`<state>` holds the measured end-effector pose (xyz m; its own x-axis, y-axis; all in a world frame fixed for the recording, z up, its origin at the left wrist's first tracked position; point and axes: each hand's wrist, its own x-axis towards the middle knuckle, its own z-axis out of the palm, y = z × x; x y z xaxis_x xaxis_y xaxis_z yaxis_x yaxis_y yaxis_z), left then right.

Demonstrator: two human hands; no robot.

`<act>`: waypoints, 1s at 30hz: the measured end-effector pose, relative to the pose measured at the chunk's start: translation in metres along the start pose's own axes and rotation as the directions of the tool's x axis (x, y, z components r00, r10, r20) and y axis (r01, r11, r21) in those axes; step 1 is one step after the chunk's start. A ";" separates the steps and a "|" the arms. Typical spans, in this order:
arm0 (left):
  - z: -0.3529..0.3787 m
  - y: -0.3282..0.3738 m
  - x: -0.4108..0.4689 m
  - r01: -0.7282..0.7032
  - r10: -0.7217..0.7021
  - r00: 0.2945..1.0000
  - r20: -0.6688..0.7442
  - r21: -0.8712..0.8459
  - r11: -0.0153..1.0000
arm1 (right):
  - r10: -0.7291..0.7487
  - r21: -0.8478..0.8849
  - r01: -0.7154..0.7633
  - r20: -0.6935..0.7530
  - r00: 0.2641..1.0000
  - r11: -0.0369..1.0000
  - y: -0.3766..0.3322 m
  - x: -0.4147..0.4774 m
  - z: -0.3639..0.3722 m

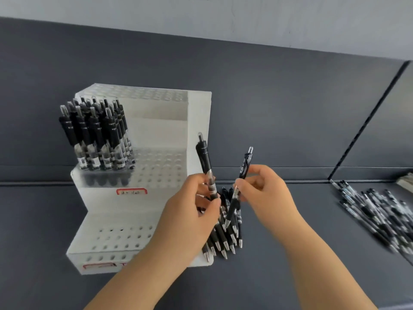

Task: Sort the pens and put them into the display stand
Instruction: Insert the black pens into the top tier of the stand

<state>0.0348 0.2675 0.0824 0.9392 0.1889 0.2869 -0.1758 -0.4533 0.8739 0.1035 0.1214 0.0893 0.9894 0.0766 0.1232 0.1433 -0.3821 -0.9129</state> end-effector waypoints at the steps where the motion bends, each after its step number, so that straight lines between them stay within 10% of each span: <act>1: -0.009 0.000 0.000 -0.020 0.020 1.000 0.009 -0.015 1.000 | -0.029 0.017 0.029 -0.018 0.999 0.999 -0.011 -0.005 0.003; 18: -0.141 -0.035 -0.017 -0.006 0.007 1.000 0.007 -0.068 0.998 | -0.343 0.083 0.362 -0.181 0.922 0.929 -0.132 -0.016 0.092; 30: -0.174 -0.048 -0.020 0.045 -0.045 0.999 -0.012 -0.038 0.998 | -0.333 -0.097 0.325 -0.092 0.938 0.941 -0.145 0.028 0.125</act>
<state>-0.0271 0.4371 0.1029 0.9425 0.2197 0.2519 -0.1449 -0.4107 0.9002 0.1074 0.2939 0.1760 0.8827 0.1142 0.4558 0.4583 -0.4239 -0.7812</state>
